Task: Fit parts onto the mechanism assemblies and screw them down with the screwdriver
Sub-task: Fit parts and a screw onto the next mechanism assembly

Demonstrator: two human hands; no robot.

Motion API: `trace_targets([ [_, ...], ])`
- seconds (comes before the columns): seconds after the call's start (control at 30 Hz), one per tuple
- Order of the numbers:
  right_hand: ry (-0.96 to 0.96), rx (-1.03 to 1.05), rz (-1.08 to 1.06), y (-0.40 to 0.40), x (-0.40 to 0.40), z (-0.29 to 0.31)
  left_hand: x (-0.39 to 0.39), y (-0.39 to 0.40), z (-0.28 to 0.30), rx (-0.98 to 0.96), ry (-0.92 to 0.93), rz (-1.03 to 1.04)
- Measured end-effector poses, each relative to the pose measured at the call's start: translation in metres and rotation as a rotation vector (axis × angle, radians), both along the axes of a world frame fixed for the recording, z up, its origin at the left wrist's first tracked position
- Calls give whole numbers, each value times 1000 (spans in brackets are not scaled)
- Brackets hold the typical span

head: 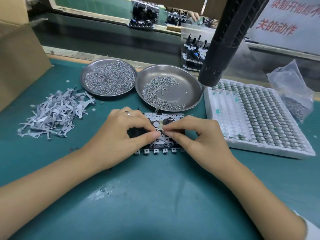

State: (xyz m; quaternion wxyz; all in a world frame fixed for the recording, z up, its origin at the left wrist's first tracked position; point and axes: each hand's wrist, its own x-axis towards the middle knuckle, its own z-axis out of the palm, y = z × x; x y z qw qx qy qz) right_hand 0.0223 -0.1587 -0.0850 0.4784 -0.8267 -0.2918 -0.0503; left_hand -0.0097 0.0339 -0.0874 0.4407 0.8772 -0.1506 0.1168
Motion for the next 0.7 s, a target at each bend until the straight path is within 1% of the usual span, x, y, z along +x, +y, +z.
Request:
trace_targets([
  [0.27, 109, -31, 11, -2, -4, 4, 1, 2, 2, 31, 7, 20],
  [0.4, 141, -29, 11, -2, -4, 5, 1, 2, 5, -26, 69, 28],
  [0.53, 143, -43, 3, -1, -5, 4, 0, 1, 5, -74, 108, 86],
  [0.63, 143, -40, 24, -2, -5, 4, -1, 1, 6, -94, 133, 82],
  [0.7, 78, -82, 47, -3, -5, 3, -1, 1, 6, -89, 143, 66],
])
